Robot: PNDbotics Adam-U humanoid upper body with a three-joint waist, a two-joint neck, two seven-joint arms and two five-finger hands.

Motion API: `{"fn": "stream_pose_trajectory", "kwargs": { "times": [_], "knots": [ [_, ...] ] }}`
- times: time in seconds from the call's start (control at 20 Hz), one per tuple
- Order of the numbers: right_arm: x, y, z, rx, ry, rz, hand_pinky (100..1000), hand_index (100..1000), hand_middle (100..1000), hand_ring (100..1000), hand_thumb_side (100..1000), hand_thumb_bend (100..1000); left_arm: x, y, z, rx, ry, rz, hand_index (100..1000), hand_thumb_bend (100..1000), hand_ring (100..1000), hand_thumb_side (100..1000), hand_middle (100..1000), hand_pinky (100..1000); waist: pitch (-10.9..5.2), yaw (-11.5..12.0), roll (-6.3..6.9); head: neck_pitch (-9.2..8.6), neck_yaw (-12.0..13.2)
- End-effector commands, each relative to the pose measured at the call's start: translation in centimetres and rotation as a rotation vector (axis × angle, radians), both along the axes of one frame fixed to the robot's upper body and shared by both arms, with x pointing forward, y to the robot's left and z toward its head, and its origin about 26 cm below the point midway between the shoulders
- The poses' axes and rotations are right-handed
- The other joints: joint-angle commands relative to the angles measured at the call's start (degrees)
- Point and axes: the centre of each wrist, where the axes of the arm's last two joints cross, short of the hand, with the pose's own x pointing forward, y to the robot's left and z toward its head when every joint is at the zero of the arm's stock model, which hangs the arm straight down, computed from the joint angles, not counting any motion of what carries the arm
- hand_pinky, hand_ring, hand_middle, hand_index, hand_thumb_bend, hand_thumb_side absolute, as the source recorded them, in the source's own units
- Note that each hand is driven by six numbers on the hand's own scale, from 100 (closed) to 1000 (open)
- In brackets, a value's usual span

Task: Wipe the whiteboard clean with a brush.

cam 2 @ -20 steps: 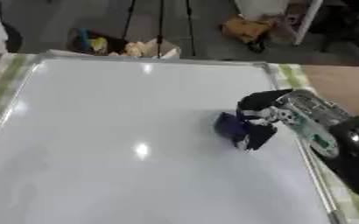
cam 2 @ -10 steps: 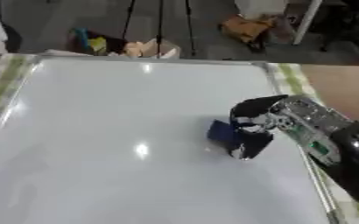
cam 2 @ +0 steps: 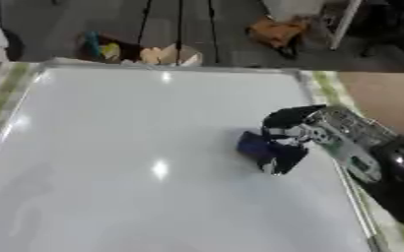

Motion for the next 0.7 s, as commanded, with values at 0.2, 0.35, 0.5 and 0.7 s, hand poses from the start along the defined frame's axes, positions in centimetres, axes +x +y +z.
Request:
{"fn": "stream_pose_trajectory", "kwargs": {
  "times": [0.2, 0.35, 0.5, 0.7],
  "knots": [
    [0.6, -1.9, 0.5, -0.016, -0.035, -0.076, 772, 304, 445, 786, 509, 100, -0.3, -0.3, 0.7, 0.002, -0.029, -0.016, 633, 100, 816, 917, 688, 418, -1.11, 0.05, 0.35, -0.09, -0.10],
    [0.9, -2.5, 0.3, -0.019, -0.044, -0.104, 775, 306, 447, 789, 505, 100, -0.3, -0.3, 0.7, 0.003, -0.031, -0.016, 632, 100, 817, 918, 689, 418, -0.93, 0.09, 0.45, -0.09, -0.13],
    [1.1, -2.8, 0.1, -0.025, -0.054, -0.122, 775, 306, 446, 789, 507, 100, -0.3, -0.3, 0.7, 0.004, -0.031, -0.016, 632, 100, 817, 918, 689, 418, -0.75, 0.13, 0.52, -0.08, -0.15],
    [1.2, -3.3, -0.2, -0.025, -0.063, -0.140, 773, 306, 446, 787, 507, 100, -0.3, -0.3, 0.8, 0.004, -0.033, -0.015, 632, 100, 818, 919, 689, 418, -0.68, 0.11, 0.62, -0.04, -0.04]
  ]
}}
